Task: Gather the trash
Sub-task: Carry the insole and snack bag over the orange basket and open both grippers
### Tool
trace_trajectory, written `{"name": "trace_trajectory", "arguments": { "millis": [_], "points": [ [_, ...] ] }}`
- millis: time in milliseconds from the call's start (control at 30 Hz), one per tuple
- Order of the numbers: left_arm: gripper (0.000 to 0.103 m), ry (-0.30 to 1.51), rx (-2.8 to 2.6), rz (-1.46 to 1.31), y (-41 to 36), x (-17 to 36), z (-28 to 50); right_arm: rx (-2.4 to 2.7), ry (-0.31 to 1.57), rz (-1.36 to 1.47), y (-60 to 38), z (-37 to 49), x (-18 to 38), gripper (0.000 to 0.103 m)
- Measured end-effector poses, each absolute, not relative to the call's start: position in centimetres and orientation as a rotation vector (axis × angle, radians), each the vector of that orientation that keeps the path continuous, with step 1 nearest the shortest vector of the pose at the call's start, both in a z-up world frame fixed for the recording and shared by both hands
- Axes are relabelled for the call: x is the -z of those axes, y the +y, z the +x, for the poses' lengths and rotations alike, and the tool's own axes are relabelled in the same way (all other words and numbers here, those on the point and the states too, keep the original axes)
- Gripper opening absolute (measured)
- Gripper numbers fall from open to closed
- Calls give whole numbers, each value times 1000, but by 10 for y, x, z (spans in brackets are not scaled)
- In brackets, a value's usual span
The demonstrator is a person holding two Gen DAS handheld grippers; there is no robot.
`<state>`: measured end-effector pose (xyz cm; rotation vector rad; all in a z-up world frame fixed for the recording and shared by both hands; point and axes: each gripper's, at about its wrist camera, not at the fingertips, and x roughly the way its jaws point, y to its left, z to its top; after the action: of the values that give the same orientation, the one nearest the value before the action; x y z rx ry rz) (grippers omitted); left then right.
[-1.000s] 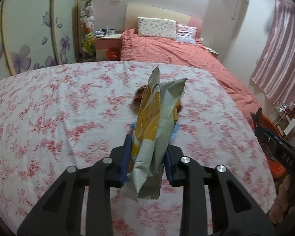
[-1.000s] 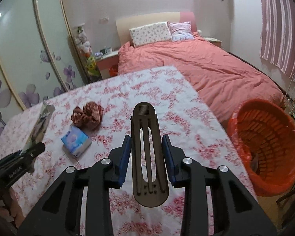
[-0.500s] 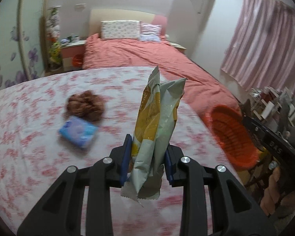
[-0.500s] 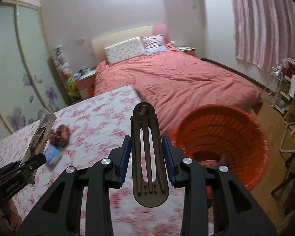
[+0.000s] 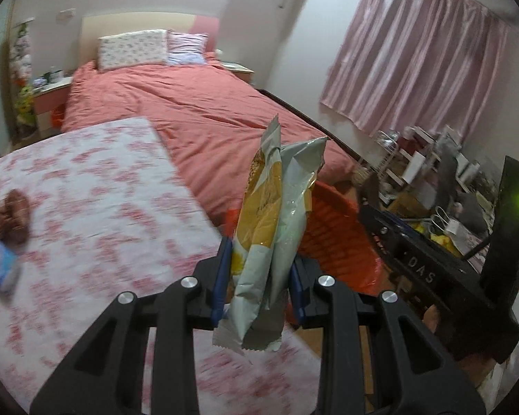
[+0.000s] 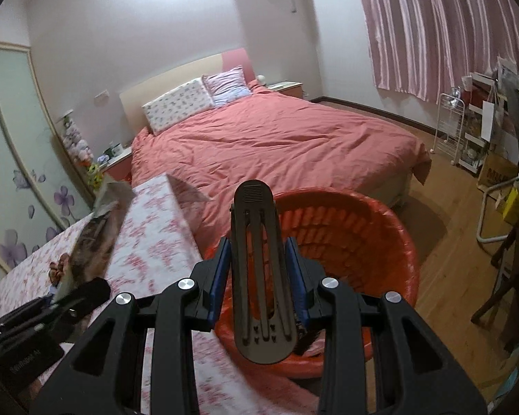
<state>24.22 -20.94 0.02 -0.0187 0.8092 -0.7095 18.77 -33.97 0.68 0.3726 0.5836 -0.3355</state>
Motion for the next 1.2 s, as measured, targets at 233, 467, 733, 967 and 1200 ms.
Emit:
{"name": "trace_trajectory", "arguments": {
  "millis": [233,467,733,967,1200],
  "points": [
    [32,852,766,17,-267,21,259,370,581,433,-382,196,5,33],
    [54,948,748,58,-294,60,282,391,603,502,-407,195,18,35],
    [68,946,690,56,-262,66,287,408,616,493,-401,189,19,50],
    [82,868,544,118,-207,61,278,399,613,453,-389,188,9,56],
    [89,848,375,146,-137,62,281,376,635,402,-364,188,8,58]
  ]
}}
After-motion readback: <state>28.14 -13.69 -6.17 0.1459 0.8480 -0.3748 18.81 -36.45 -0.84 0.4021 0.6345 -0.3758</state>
